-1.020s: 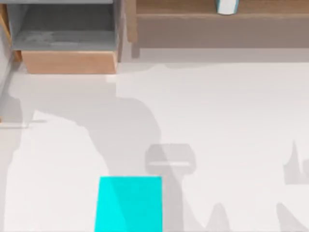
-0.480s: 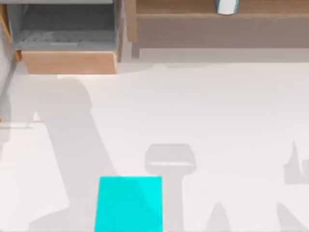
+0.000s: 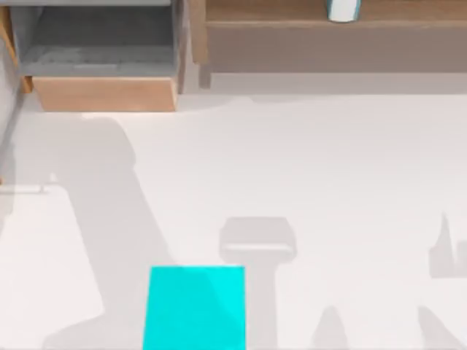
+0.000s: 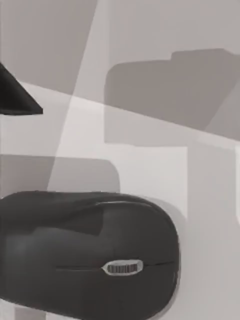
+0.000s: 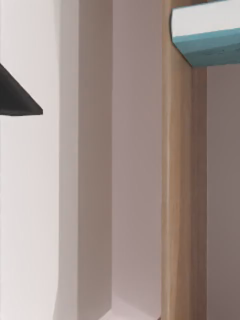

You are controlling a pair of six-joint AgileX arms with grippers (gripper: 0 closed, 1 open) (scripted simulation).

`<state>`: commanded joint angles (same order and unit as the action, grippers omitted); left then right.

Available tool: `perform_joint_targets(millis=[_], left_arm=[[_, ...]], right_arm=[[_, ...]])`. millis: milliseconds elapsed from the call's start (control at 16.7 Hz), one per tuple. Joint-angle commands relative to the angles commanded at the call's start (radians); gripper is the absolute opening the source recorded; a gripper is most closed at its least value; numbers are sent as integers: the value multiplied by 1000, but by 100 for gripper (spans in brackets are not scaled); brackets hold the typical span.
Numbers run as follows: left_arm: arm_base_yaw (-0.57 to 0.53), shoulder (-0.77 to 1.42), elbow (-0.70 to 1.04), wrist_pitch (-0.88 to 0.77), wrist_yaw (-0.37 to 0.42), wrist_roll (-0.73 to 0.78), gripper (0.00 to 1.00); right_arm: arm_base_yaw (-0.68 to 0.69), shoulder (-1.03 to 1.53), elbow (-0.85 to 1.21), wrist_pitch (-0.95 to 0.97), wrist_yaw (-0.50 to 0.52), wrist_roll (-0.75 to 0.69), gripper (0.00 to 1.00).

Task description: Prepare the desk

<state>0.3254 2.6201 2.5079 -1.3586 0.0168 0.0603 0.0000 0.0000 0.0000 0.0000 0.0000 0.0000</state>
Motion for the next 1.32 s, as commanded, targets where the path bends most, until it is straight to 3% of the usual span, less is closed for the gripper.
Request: perform_joint_targets(millis=[600,1320], left_arm=[[-5,9,-87,96,0,-4,100],[-5,9,-87,96,0,-4,10]], right_arm=[[0,0,0,0,0,0,100],[0,0,0,0,0,0,100]])
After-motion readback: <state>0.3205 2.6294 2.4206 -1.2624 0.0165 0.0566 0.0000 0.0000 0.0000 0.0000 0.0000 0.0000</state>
